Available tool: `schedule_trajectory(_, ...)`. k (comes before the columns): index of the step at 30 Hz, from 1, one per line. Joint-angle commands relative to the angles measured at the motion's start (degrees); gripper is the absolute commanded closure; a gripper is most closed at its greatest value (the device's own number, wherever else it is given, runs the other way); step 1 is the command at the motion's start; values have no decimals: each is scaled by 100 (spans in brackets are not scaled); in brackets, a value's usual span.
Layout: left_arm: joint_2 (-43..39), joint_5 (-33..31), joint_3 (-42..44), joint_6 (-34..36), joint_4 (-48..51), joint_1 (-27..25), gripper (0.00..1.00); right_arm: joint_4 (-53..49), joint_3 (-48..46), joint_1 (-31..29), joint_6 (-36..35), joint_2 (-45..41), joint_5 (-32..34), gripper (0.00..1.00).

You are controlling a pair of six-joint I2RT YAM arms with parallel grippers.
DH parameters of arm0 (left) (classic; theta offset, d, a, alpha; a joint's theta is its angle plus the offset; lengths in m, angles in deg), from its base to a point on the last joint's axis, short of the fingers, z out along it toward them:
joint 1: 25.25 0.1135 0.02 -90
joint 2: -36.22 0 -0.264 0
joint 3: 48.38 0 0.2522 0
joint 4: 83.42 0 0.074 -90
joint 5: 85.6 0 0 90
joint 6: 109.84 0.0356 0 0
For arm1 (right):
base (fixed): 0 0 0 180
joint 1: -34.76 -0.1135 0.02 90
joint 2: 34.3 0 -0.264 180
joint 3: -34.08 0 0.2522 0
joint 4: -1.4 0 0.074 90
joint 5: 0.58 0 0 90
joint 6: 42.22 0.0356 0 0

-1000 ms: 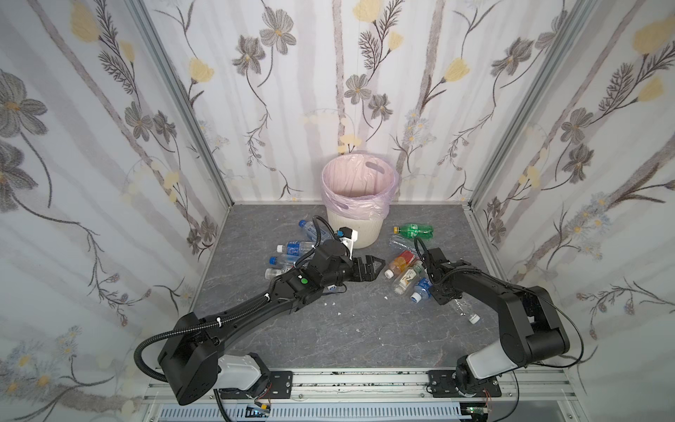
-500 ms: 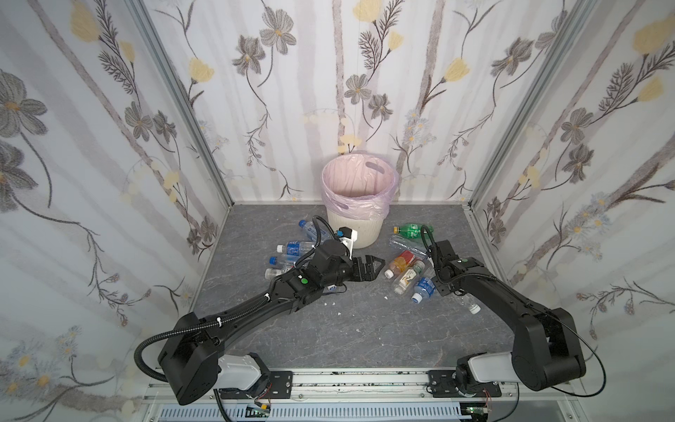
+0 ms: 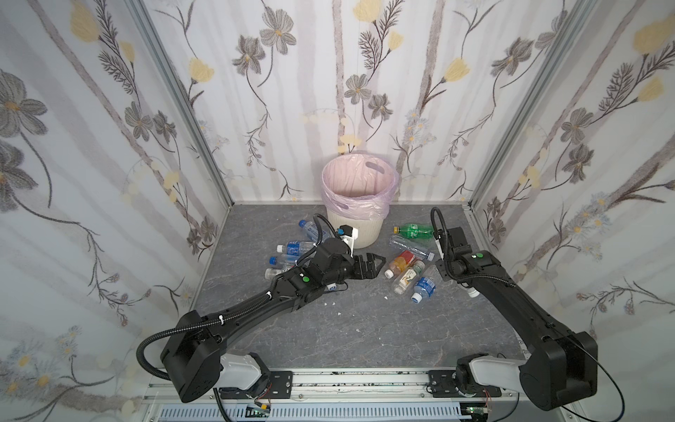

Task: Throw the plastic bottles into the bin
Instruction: 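Lower the right gripper and close it on a plain clear bottle, then lift the clear bottle with the right gripper over the bin while the left gripper rises, then open the right gripper over the bin to drop the clear bottle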

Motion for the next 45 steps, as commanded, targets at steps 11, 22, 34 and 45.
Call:
schedule_trajectory(11,316,-552,-832,982,386,6,0,644,1418,-74,429,259,-1450,65)
schedule_trajectory(22,666,-1693,-2076,2359,1109,81,0,2150,2324,-388,895,447,-2832,63)
schedule_trajectory(34,530,-2324,-2942,3346,1261,456,0,3571,4123,-783,1547,1181,-3502,58)
schedule_trajectory(45,38,-2610,-3002,3531,1243,669,0,5040,4828,-829,2229,1396,-3605,49)
